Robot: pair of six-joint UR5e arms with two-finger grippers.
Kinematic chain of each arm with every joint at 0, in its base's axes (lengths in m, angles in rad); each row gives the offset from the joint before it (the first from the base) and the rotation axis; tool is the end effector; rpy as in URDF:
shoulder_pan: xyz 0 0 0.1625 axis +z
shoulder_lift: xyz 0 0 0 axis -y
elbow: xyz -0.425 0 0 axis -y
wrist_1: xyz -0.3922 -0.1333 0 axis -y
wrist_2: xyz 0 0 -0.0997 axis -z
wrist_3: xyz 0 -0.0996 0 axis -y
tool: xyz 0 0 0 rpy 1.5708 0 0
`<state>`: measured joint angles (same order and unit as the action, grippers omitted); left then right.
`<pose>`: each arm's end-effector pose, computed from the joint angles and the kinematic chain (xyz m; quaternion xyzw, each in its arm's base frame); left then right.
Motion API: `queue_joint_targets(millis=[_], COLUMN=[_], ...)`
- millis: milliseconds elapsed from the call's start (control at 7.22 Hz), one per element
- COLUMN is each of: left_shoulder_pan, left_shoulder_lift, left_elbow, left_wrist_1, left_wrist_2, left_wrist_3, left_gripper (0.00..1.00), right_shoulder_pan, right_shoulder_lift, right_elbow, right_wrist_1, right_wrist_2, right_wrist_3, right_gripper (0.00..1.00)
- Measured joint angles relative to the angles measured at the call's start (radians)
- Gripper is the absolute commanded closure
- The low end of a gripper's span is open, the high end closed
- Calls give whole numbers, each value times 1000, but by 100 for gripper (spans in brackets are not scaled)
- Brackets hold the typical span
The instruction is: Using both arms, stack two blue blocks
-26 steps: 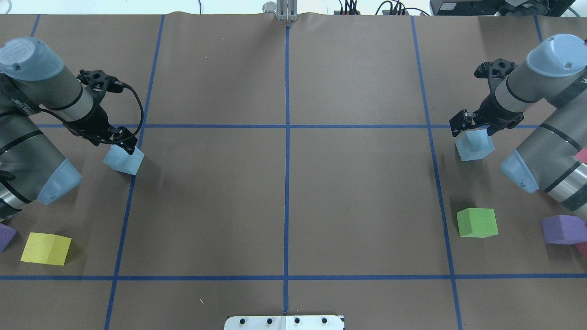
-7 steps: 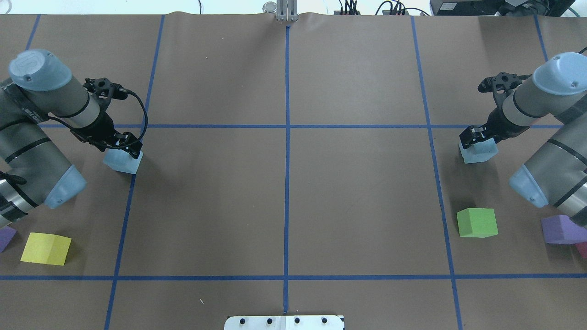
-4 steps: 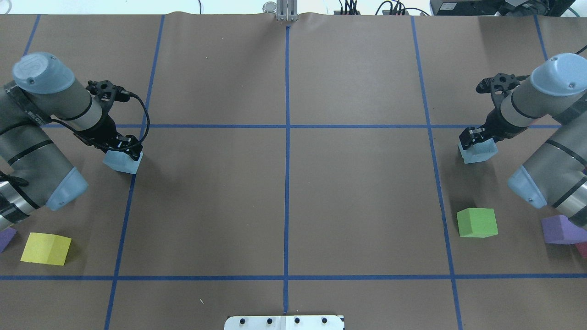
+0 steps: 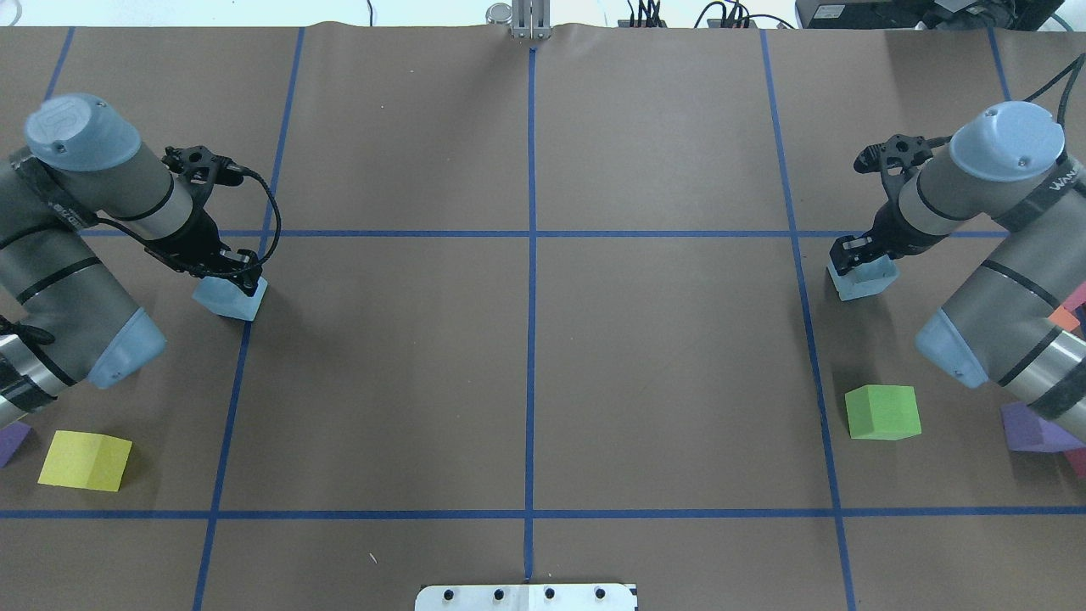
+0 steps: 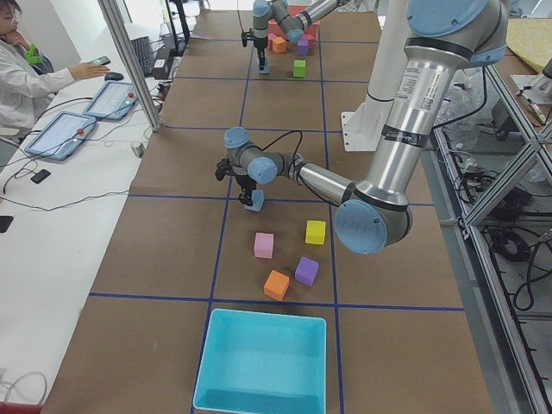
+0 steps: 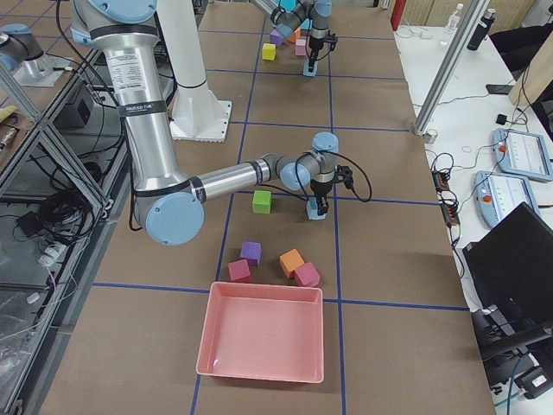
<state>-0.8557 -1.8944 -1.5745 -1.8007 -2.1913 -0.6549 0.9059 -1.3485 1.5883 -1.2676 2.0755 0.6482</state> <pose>0.3588 -0.5281 0.4554 0.0171 0.3930 0.1115 0.9126 -0.3063 -0.5287 0.5070 0.0589 -0.3490 -0.0747 0.9323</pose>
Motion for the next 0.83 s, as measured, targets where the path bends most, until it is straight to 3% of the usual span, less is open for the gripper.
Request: queue_joint_targets(millis=[415,831], left_shoulder_pan=[0,0], left_shoulder_lift=[-35,-142], left_elbow=[-22,-27], left_wrist_1=[18,150], left_wrist_2=[-5,-6], left_wrist_3=[-97,-200], left_gripper=[43,43], right_shoulder_pan=[-10,-113], right_shoulder_lift=[105,268], right_elbow=[47,57], right_wrist_1=[-143,-234], right_wrist_2=[10,2], right_wrist_3=[37,264], right_gripper=[42,42])
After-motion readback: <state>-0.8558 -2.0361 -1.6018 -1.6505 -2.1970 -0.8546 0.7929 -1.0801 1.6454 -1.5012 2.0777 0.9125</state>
